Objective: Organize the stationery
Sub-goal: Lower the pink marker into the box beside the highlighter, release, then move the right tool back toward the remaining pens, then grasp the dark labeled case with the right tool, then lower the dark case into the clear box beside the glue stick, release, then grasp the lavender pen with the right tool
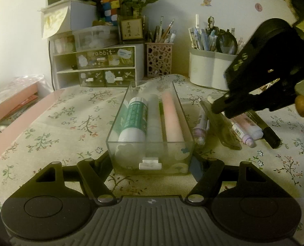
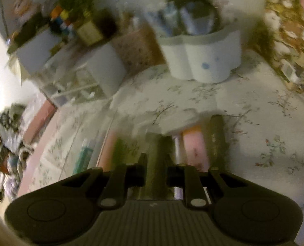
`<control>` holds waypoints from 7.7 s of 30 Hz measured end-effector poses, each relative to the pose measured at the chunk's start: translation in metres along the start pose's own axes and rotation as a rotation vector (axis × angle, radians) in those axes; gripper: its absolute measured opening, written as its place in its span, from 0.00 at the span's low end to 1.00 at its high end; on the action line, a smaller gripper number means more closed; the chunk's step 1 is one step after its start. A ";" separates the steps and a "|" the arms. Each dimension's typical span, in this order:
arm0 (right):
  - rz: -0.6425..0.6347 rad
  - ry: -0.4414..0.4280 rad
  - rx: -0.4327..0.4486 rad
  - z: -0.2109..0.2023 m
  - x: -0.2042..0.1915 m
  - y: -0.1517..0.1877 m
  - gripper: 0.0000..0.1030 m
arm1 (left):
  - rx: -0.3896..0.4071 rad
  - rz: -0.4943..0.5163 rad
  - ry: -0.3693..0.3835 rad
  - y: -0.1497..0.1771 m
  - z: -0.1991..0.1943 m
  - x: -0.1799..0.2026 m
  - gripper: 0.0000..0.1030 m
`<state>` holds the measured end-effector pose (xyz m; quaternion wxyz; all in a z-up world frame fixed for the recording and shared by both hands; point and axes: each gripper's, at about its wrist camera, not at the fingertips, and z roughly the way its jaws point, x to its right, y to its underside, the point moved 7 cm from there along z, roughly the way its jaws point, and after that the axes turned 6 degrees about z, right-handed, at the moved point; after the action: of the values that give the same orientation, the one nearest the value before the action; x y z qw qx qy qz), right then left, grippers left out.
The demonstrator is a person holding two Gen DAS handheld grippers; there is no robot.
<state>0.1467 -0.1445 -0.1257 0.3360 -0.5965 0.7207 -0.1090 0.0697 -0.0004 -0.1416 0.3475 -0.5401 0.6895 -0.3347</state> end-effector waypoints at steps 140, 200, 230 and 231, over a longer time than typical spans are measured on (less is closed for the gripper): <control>-0.330 0.014 -0.083 0.019 -0.106 0.004 0.25 | -0.005 0.004 0.012 -0.001 0.000 0.002 0.70; -0.141 0.015 0.058 -0.022 -0.006 -0.039 0.13 | -0.001 0.001 0.017 -0.001 0.001 0.003 0.70; 0.003 -0.039 -0.055 0.016 0.001 -0.008 0.16 | 0.005 0.004 0.009 -0.002 0.001 0.003 0.70; 0.007 -0.042 -0.050 0.014 0.001 -0.008 0.16 | 0.006 0.003 0.009 -0.002 0.001 0.003 0.70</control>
<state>0.1616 -0.1445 -0.1319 0.3365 -0.6043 0.7181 -0.0769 0.0712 -0.0041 -0.1411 0.3465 -0.5365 0.6910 -0.3385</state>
